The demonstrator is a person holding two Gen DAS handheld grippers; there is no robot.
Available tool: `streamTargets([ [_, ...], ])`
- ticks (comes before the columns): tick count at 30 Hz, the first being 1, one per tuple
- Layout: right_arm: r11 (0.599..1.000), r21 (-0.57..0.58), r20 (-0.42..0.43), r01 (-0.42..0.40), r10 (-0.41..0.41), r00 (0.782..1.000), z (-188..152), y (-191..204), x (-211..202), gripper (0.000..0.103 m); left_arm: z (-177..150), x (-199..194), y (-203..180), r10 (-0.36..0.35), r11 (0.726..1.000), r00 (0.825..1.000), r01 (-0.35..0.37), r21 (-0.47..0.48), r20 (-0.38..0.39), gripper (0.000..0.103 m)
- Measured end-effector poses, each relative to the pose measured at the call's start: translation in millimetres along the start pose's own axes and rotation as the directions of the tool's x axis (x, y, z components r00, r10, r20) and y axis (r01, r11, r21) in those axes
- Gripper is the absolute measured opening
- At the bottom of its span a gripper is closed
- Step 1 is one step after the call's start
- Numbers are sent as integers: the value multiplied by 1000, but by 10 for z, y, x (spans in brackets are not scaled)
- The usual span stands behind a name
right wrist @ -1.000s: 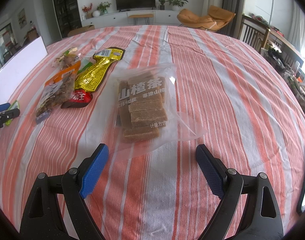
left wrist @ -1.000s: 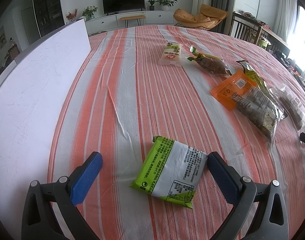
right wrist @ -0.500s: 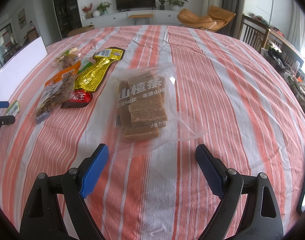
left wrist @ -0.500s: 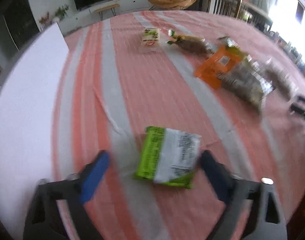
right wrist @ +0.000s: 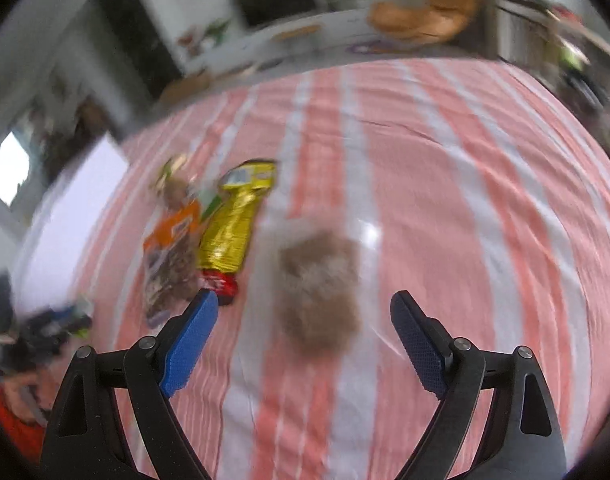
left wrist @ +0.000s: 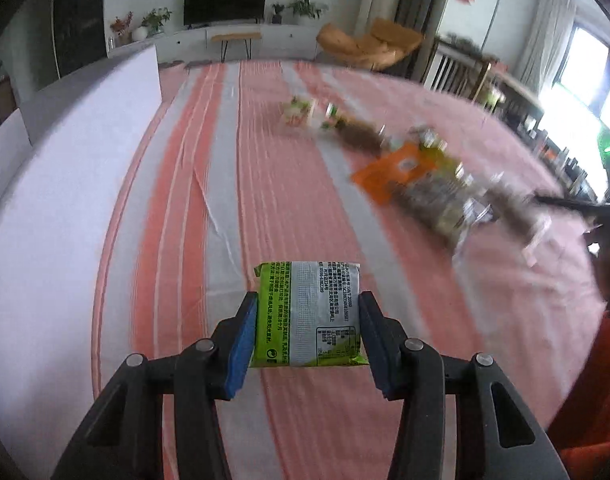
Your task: Organize snacks
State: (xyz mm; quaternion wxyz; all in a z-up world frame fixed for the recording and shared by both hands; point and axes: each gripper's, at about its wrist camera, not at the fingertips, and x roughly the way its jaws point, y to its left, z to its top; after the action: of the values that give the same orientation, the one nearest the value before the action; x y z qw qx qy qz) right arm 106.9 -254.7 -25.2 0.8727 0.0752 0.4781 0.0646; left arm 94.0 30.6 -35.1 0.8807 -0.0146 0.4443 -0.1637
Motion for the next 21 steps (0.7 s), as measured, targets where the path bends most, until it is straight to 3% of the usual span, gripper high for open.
streamTargets([
  [2,992,-87,-95,90,-98,991,55,71,313,87,40,-174,-17,-17,1000,999,18,-1,33,48],
  [3,983,-108,-151,146,-161,975,55,63,478,84,62,-296,-19,-27,1000,998,27,4,54,48],
  [4,980,-103,-174,173,-189,967,42,32,558,70,83,-382,-12,-35,999,997,34,5,70,48],
  [5,983,-86,-153,164,-176,973,47,21,517,54,105,-522,16,-52,999,994,52,1,92,48],
  [7,987,-16,-163,159,-160,974,43,-43,401,51,147,-673,81,-75,997,991,77,-17,111,48],
  [12,993,112,-84,29,-19,996,-36,-66,-75,51,260,-1087,487,-99,987,981,119,-111,165,48],
  [15,993,84,-15,-80,81,997,91,318,-385,51,322,-1355,829,-74,979,976,111,-173,204,49],
  [18,978,-4,10,-211,211,977,264,1021,-546,51,356,-1583,1184,35,977,974,14,-212,222,49],
  [21,918,-100,-3,-383,385,923,393,1913,-589,51,320,-1746,1619,119,960,972,-61,-272,203,49],
])
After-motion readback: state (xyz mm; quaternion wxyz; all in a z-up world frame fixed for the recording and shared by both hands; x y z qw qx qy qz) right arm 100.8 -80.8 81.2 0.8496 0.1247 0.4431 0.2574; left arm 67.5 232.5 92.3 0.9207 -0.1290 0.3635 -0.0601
